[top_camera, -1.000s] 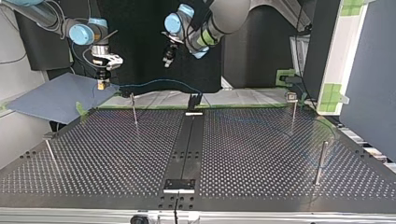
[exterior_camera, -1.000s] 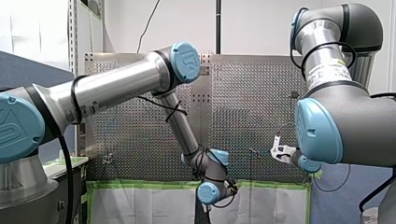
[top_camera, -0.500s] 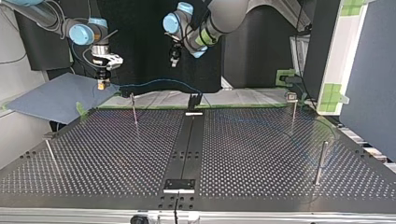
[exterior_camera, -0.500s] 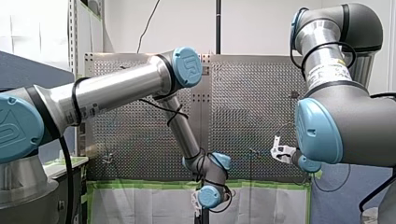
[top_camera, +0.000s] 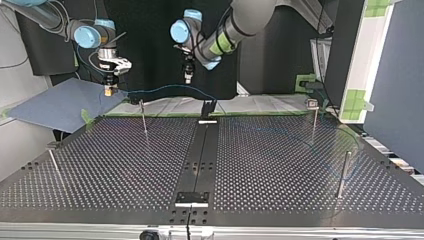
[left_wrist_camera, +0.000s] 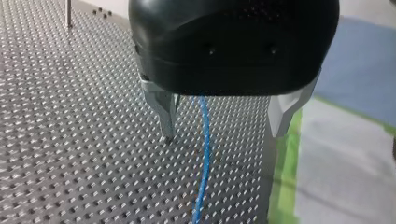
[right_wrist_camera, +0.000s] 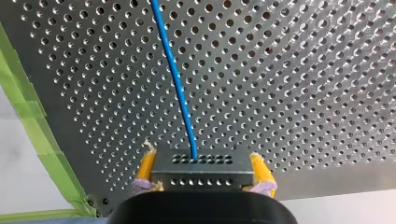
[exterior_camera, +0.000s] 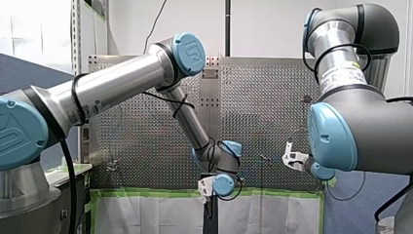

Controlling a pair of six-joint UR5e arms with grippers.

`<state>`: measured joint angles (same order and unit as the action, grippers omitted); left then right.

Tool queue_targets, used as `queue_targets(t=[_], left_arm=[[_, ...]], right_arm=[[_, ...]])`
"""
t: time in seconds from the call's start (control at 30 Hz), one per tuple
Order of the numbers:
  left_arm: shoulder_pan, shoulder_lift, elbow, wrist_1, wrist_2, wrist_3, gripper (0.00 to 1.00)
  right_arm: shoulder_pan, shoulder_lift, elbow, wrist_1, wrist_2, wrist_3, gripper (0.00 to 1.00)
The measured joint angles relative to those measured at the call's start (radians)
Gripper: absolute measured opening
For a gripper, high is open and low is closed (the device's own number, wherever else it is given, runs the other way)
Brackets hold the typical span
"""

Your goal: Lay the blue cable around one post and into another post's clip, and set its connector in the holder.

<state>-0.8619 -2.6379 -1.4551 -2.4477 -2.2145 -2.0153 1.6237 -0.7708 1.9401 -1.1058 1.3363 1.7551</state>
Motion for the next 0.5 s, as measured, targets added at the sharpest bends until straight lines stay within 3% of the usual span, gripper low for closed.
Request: queue_targets(t=[0.5], left_arm=[[0.046, -0.002, 0.0, 0.016, -0.123, 0.122, 1.0]], right_arm=[[0.0, 0.0, 0.001, 0.001, 0.0, -0.005, 0.0]])
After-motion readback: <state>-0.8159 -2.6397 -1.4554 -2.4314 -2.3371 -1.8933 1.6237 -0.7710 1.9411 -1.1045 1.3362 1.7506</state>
